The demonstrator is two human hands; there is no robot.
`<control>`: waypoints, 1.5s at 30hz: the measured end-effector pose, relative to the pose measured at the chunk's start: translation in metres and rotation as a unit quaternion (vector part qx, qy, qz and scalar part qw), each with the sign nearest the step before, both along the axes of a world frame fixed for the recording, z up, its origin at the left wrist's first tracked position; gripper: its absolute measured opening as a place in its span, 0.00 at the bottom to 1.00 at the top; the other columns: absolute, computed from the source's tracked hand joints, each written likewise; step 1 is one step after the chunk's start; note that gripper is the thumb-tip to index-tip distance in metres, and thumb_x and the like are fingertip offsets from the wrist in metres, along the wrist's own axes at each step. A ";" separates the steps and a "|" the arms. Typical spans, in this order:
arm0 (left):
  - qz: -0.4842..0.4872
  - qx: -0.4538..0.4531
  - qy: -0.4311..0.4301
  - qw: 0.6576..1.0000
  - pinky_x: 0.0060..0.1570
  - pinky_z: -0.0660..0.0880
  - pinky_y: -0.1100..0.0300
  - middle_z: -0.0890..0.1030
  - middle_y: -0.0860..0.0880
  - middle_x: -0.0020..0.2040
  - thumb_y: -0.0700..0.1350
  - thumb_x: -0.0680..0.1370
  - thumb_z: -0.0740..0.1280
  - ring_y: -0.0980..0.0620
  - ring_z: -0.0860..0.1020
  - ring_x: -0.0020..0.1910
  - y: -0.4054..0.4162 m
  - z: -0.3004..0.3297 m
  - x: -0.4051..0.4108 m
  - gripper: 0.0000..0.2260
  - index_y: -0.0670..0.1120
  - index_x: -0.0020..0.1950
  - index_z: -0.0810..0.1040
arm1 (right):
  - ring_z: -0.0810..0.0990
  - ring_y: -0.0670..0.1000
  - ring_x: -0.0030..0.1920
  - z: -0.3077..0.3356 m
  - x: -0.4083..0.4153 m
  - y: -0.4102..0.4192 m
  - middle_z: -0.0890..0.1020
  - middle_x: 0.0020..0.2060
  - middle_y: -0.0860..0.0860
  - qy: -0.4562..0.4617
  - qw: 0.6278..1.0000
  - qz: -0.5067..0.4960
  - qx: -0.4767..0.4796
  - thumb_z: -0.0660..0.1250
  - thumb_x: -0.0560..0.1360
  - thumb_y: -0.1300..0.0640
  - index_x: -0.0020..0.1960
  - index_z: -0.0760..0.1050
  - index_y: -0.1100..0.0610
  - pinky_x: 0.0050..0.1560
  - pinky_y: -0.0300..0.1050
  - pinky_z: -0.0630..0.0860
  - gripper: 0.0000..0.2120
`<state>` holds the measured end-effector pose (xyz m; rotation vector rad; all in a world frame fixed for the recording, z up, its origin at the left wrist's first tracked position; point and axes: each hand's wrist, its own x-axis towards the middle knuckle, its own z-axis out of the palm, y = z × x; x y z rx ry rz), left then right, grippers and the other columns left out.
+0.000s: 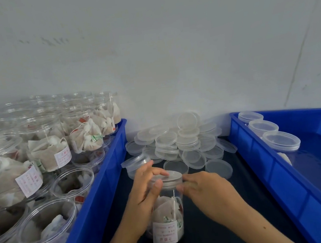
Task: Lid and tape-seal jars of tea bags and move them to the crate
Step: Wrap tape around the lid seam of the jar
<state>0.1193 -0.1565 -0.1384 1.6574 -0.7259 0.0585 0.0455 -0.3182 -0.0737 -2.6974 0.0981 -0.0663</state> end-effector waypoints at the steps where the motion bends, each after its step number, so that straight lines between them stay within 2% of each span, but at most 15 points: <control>1: 0.004 -0.010 0.007 1.000 0.59 0.71 0.70 0.72 0.71 0.60 0.59 0.74 0.65 0.68 0.73 0.61 -0.003 0.000 -0.002 0.17 0.53 0.58 0.75 | 0.77 0.47 0.41 -0.003 0.000 0.003 0.79 0.41 0.43 -0.011 1.000 0.001 -0.018 0.55 0.82 0.45 0.57 0.76 0.43 0.42 0.42 0.73 0.12; 3: 0.035 -0.048 0.060 0.996 0.57 0.77 0.59 0.72 0.71 0.63 0.65 0.64 0.74 0.63 0.76 0.61 -0.008 -0.002 -0.003 0.24 0.55 0.53 0.74 | 0.76 0.49 0.41 -0.006 -0.001 0.010 0.78 0.42 0.43 -0.027 0.999 0.000 -0.040 0.53 0.82 0.46 0.58 0.74 0.44 0.41 0.42 0.71 0.13; 5: 0.081 -0.082 0.088 0.989 0.56 0.79 0.51 0.73 0.59 0.67 0.61 0.58 0.79 0.55 0.78 0.61 -0.011 -0.004 0.000 0.29 0.51 0.51 0.73 | 0.79 0.50 0.43 -0.007 -0.002 0.015 0.81 0.42 0.44 -0.036 0.999 -0.017 -0.014 0.53 0.82 0.47 0.56 0.75 0.46 0.45 0.46 0.76 0.13; 6: 0.092 -0.093 0.095 0.987 0.55 0.80 0.50 0.74 0.55 0.67 0.59 0.57 0.80 0.53 0.79 0.60 -0.012 -0.005 0.001 0.29 0.49 0.50 0.73 | 0.80 0.50 0.44 -0.007 -0.003 0.017 0.82 0.43 0.46 -0.039 0.999 -0.022 -0.009 0.53 0.82 0.47 0.56 0.75 0.47 0.47 0.47 0.77 0.13; 9: 0.083 -0.122 0.098 0.984 0.50 0.81 0.56 0.76 0.52 0.65 0.57 0.58 0.81 0.52 0.81 0.58 -0.009 -0.008 0.003 0.28 0.47 0.49 0.74 | 0.80 0.48 0.47 -0.004 -0.006 0.021 0.82 0.46 0.45 -0.039 0.999 -0.019 -0.009 0.55 0.82 0.44 0.56 0.76 0.46 0.51 0.49 0.78 0.13; 11: 0.067 -0.139 0.102 0.983 0.49 0.80 0.59 0.78 0.53 0.64 0.55 0.57 0.81 0.53 0.80 0.59 -0.005 -0.009 0.005 0.25 0.50 0.48 0.76 | 0.80 0.48 0.48 -0.001 -0.008 0.020 0.82 0.46 0.44 -0.032 0.999 -0.014 -0.003 0.56 0.81 0.42 0.55 0.76 0.46 0.52 0.49 0.77 0.14; 15: 0.026 -0.175 0.127 0.976 0.53 0.79 0.52 0.79 0.52 0.64 0.56 0.55 0.82 0.50 0.79 0.62 0.003 -0.012 0.011 0.22 0.54 0.43 0.77 | 0.78 0.48 0.42 0.002 -0.014 0.017 0.79 0.40 0.46 -0.019 0.999 -0.003 -0.026 0.51 0.81 0.41 0.49 0.74 0.49 0.48 0.48 0.76 0.17; 19: -0.028 -0.192 0.127 0.973 0.50 0.80 0.56 0.79 0.50 0.65 0.56 0.55 0.83 0.46 0.79 0.62 0.006 -0.016 0.016 0.23 0.53 0.43 0.78 | 0.79 0.47 0.47 -0.001 -0.017 0.013 0.81 0.46 0.46 -0.009 0.999 0.003 -0.040 0.50 0.82 0.42 0.54 0.76 0.49 0.51 0.45 0.76 0.19; 23: -0.068 -0.214 0.140 0.964 0.53 0.79 0.49 0.78 0.43 0.64 0.54 0.56 0.84 0.40 0.78 0.62 0.003 -0.018 0.018 0.22 0.51 0.42 0.79 | 0.78 0.47 0.41 -0.001 -0.013 0.009 0.78 0.39 0.46 -0.012 0.998 -0.002 -0.067 0.50 0.82 0.40 0.46 0.72 0.52 0.46 0.45 0.75 0.20; 26: -0.093 -0.228 0.155 0.957 0.58 0.77 0.44 0.78 0.42 0.64 0.54 0.56 0.84 0.38 0.77 0.63 0.002 -0.018 0.020 0.21 0.51 0.42 0.79 | 0.78 0.47 0.43 0.000 -0.009 0.009 0.78 0.40 0.47 -0.011 0.997 -0.002 -0.073 0.50 0.81 0.39 0.46 0.73 0.52 0.47 0.45 0.76 0.21; 30: -0.120 -0.248 0.177 0.945 0.55 0.78 0.47 0.79 0.42 0.64 0.54 0.56 0.84 0.37 0.77 0.63 0.003 -0.018 0.019 0.21 0.51 0.42 0.79 | 0.77 0.48 0.43 -0.001 -0.005 0.009 0.78 0.40 0.46 -0.017 0.998 0.003 -0.068 0.50 0.81 0.39 0.44 0.71 0.51 0.48 0.46 0.75 0.20; 36: -0.136 -0.272 0.213 0.928 0.55 0.78 0.46 0.80 0.42 0.61 0.54 0.54 0.84 0.37 0.78 0.60 -0.002 -0.015 0.015 0.23 0.49 0.41 0.79 | 0.78 0.45 0.47 -0.002 -0.005 0.007 0.82 0.46 0.43 -0.057 0.996 0.024 -0.063 0.50 0.80 0.38 0.61 0.73 0.43 0.50 0.45 0.76 0.19; 40: -0.118 -0.274 0.230 0.926 0.55 0.78 0.45 0.80 0.41 0.62 0.54 0.53 0.84 0.37 0.78 0.61 -0.004 -0.013 0.014 0.25 0.48 0.43 0.78 | 0.79 0.44 0.46 -0.004 -0.006 0.004 0.82 0.46 0.42 -0.095 0.992 0.032 -0.080 0.46 0.79 0.36 0.62 0.73 0.42 0.50 0.44 0.76 0.23; 42: -0.100 -0.260 0.230 0.933 0.57 0.77 0.44 0.79 0.41 0.63 0.53 0.54 0.84 0.38 0.78 0.61 -0.002 -0.013 0.014 0.30 0.44 0.47 0.74 | 0.79 0.44 0.48 -0.003 -0.006 0.000 0.82 0.47 0.41 -0.115 0.987 0.031 -0.111 0.46 0.80 0.36 0.61 0.73 0.42 0.49 0.43 0.77 0.22; 45: -0.089 -0.230 0.211 0.946 0.56 0.79 0.47 0.78 0.41 0.64 0.50 0.56 0.82 0.40 0.79 0.61 -0.002 -0.011 0.015 0.30 0.41 0.47 0.70 | 0.79 0.44 0.46 0.003 -0.010 -0.006 0.82 0.45 0.41 -0.146 0.975 0.040 -0.164 0.46 0.80 0.37 0.62 0.72 0.41 0.44 0.40 0.76 0.20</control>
